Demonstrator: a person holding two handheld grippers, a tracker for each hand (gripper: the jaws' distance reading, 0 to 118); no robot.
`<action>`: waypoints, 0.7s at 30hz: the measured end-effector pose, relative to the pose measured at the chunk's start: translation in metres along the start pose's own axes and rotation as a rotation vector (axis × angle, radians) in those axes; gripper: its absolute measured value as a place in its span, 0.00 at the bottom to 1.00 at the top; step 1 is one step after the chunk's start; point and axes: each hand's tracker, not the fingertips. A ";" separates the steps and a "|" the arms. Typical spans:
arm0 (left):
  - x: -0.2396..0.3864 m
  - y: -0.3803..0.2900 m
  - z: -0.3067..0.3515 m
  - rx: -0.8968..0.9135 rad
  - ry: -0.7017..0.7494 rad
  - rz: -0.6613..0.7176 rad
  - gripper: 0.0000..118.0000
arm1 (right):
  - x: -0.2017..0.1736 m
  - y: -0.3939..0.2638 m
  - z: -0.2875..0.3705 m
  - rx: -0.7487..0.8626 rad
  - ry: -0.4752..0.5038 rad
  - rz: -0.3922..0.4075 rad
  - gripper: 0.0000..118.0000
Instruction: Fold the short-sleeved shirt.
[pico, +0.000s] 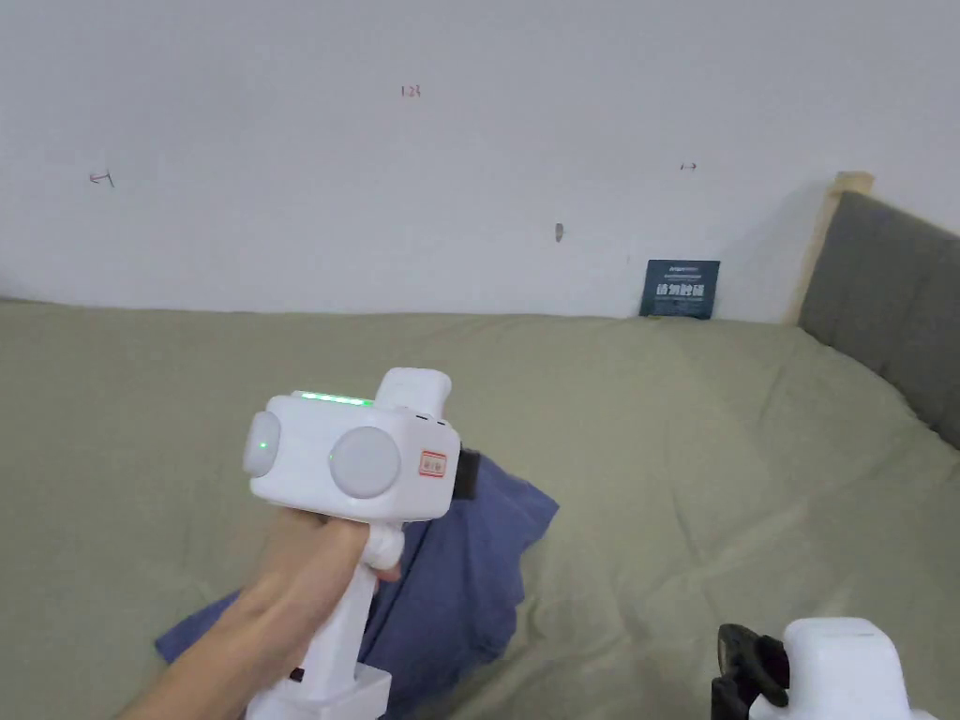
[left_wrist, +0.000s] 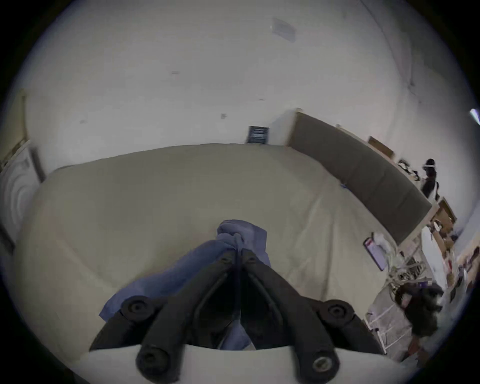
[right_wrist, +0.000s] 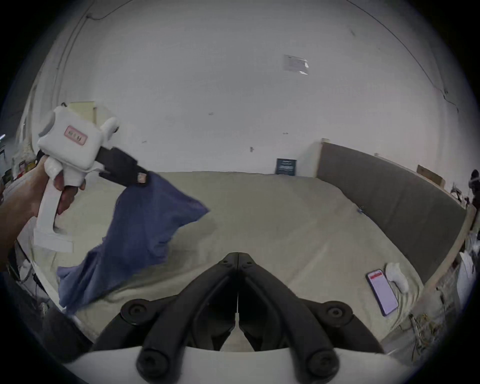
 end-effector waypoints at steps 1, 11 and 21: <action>0.011 0.002 -0.015 -0.017 -0.026 -0.015 0.00 | 0.004 -0.002 -0.004 -0.005 -0.010 -0.010 0.02; 0.020 -0.078 -0.148 -0.262 -0.019 0.048 0.07 | 0.018 -0.028 -0.042 -0.104 -0.029 -0.051 0.02; -0.003 -0.093 0.017 0.101 0.154 0.065 0.27 | 0.009 -0.020 -0.030 -0.057 -0.016 -0.056 0.02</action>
